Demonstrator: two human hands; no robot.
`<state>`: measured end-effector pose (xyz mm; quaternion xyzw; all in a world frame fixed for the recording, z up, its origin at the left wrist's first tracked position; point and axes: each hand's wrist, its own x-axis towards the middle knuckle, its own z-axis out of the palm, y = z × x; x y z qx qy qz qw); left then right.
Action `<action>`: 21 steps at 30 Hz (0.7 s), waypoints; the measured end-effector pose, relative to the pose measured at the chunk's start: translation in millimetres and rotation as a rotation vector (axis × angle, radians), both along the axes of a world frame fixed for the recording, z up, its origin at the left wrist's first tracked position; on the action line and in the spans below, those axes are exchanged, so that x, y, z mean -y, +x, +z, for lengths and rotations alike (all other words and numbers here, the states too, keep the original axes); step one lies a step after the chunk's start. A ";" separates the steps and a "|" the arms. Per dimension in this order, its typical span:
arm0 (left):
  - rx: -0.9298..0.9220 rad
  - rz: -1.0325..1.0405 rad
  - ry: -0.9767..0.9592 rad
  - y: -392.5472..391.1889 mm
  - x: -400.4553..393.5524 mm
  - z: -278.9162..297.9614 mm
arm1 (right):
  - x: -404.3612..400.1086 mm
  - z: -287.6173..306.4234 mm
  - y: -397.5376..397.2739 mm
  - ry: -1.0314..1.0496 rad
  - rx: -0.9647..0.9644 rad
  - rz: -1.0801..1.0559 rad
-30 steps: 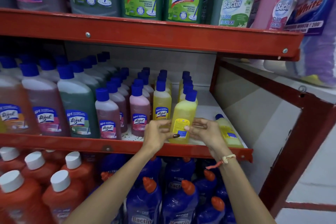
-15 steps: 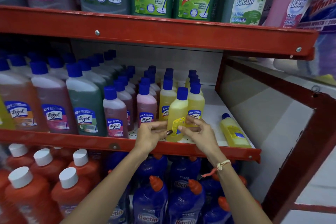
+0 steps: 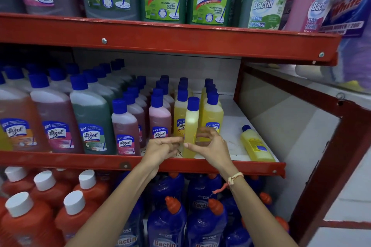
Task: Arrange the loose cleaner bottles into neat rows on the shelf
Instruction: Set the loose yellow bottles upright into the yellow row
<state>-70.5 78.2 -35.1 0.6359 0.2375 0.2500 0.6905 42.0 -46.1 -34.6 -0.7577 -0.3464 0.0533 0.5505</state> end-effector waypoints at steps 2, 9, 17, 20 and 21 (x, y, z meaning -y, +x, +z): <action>-0.007 -0.001 0.005 0.5 0.3 0.6 | -1.5 1.3 1.6 -0.022 0.015 0.011; 0.019 0.003 0.036 3.3 9.3 6.2 | -10.8 -2.6 8.5 -0.007 -0.088 0.206; -0.014 0.043 0.130 0.5 13.4 3.4 | -18.4 -1.6 18.8 -0.043 0.017 0.118; -0.051 0.067 0.181 -1.8 12.6 0.9 | -18.4 -1.3 22.4 -0.057 0.002 0.143; -0.058 0.071 0.197 -2.4 12.3 -0.1 | -17.7 -0.2 23.1 -0.054 -0.009 0.159</action>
